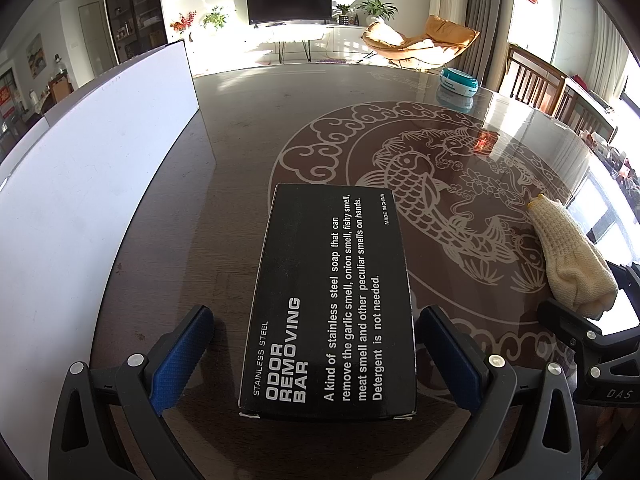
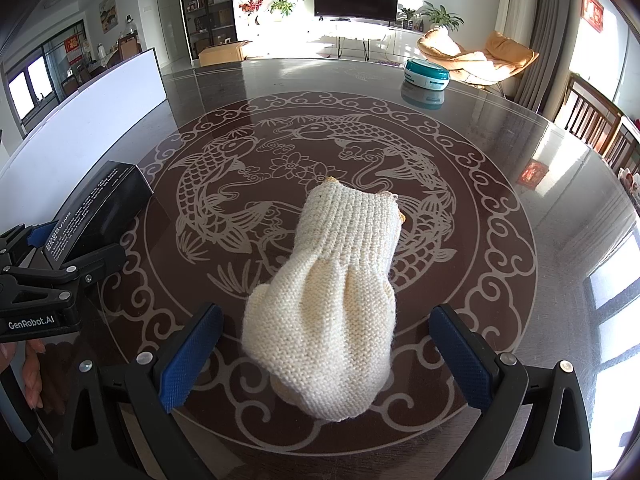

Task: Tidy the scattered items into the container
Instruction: 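Hold the black box in the left tool and white cloth in the right tool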

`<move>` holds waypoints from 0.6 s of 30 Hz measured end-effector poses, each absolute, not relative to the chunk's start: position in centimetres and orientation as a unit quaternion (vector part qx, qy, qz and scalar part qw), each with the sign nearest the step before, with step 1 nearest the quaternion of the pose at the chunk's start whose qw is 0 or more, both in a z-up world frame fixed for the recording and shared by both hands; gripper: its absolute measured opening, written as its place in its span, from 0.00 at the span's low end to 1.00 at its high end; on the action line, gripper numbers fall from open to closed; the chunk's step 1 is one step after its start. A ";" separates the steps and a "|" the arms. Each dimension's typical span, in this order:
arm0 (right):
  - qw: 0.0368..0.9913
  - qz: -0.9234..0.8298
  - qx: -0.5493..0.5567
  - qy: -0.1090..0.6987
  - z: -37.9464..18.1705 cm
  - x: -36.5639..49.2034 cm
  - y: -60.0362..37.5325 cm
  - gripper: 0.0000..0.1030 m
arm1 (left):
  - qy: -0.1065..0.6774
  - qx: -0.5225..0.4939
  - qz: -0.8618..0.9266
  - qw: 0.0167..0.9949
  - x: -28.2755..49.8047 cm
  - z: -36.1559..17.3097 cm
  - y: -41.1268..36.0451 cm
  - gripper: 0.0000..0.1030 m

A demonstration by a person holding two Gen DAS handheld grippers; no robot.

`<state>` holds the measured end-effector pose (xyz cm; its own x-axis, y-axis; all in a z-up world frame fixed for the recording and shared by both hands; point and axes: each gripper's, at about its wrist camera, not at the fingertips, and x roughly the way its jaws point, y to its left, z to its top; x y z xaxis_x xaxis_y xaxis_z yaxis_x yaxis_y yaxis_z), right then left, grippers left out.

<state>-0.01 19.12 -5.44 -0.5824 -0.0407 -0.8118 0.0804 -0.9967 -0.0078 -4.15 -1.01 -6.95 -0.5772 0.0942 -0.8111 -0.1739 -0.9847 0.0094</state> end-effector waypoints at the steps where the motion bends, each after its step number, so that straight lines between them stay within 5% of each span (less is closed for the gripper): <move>1: 0.035 -0.889 0.456 0.021 -5.5 0.0 19.2 1.00 | 0.045 -0.454 0.887 0.077 -4.2 -6.9 -1.0 1.00; 10: 0.065 -0.879 0.472 0.021 -4.7 0.1 20.2 1.00 | 0.079 -0.486 0.858 0.144 -5.1 -6.4 -0.3 0.97; 12: 0.085 -0.881 0.465 -0.002 -4.3 0.0 20.8 0.87 | 0.081 -0.462 0.871 0.149 -4.9 -5.7 -0.2 0.62; 13: 0.090 -0.877 0.472 -0.010 -4.4 -0.1 21.0 0.57 | 0.079 -0.461 0.870 0.153 -5.0 -5.5 -0.2 0.57; 14: 0.087 -0.878 0.470 -0.007 -4.2 -0.1 21.1 0.44 | 0.066 -0.465 0.868 0.160 -5.0 -5.3 -0.4 0.56; 18: 0.102 -0.887 0.449 -0.023 -1.4 1.2 21.1 0.41 | 0.034 -0.445 0.879 0.170 -3.6 -3.0 -1.3 0.56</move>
<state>1.16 21.08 -1.44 -0.5759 -0.2019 -0.7922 0.1598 -0.9781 0.1332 -3.56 -1.34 -2.99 -0.5467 0.2682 -0.7932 -0.3293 -0.9399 -0.0908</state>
